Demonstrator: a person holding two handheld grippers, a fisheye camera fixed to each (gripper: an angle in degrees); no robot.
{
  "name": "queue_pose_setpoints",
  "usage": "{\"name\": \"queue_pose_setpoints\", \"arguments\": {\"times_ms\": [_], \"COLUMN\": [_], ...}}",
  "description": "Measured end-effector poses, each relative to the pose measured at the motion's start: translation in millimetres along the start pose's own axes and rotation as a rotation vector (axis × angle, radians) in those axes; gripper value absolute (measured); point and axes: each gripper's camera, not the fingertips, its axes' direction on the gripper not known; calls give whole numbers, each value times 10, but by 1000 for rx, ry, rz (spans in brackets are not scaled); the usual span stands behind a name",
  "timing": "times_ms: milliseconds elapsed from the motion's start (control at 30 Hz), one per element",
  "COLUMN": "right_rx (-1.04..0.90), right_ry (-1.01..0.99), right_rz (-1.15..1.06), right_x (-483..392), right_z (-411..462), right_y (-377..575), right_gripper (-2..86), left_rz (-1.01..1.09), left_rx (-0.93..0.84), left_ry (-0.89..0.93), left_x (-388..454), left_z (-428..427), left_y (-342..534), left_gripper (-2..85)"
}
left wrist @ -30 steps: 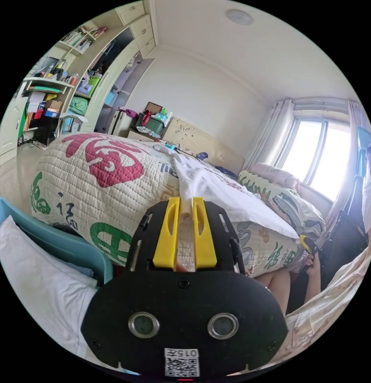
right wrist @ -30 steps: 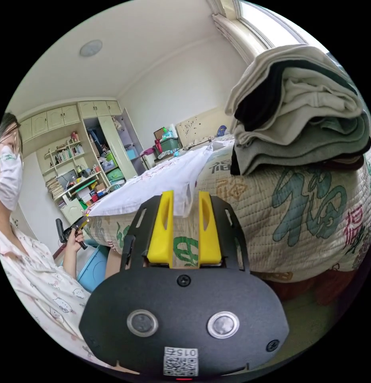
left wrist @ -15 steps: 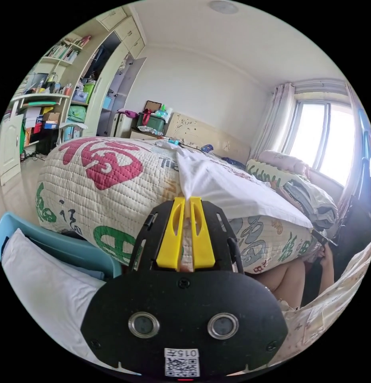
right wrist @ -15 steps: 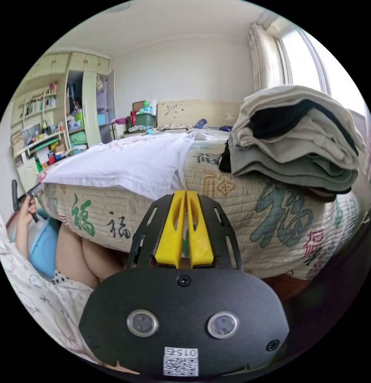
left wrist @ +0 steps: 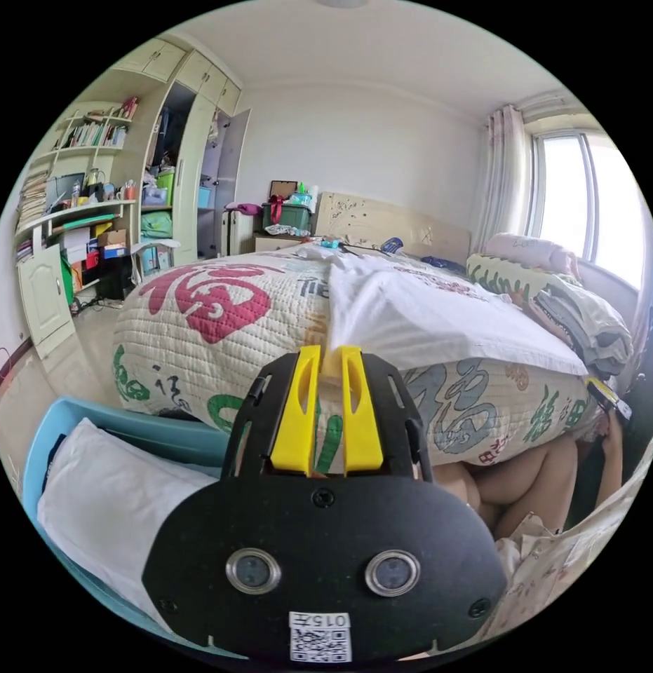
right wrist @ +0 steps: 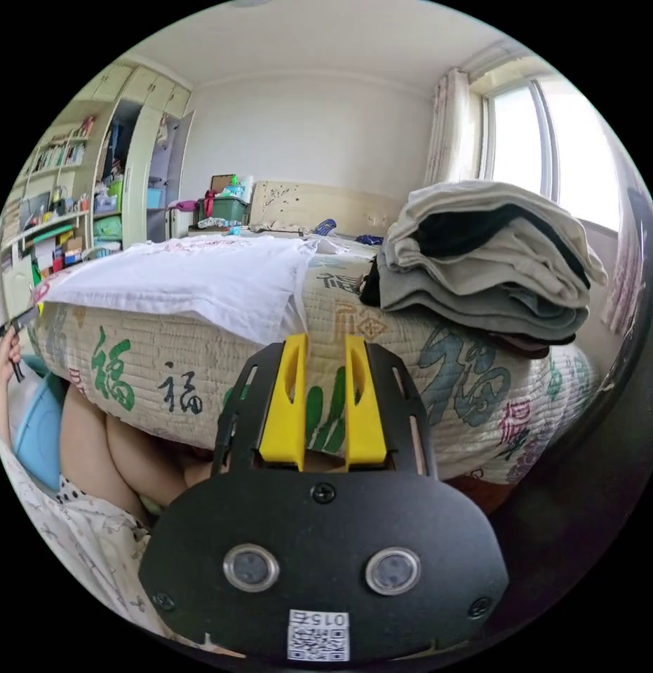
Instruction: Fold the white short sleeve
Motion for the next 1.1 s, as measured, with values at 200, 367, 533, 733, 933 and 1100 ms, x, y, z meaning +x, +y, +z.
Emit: {"name": "queue_pose_setpoints", "arguments": {"times_ms": [200,367,533,733,933,1100], "right_rx": [131,295,308,-14,-197,-289], "right_ry": [34,-167,-298,-561,-584,-578], "right_rz": [164,47,-32,392,798,960], "right_x": [467,445,435,1203,1896,2292], "right_z": [-595,-951,-719,523,1571,2055], "right_y": [-299,-1194,-2342,-3840,-4620,-5161], "right_gripper": [86,90,94,132,137,134], "left_rz": [32,227,373,495,553,509], "left_rx": [126,251,182,-10,-158,-212], "left_ry": [-167,152,388,444,420,469], "left_x": [60,618,1305,1884,1964,1724], "left_z": [-409,-307,401,1318,1864,2136], "left_y": [-732,-1840,-2608,-2976,-3288,-3592], "left_gripper": [53,73,82,88,83,81]}}
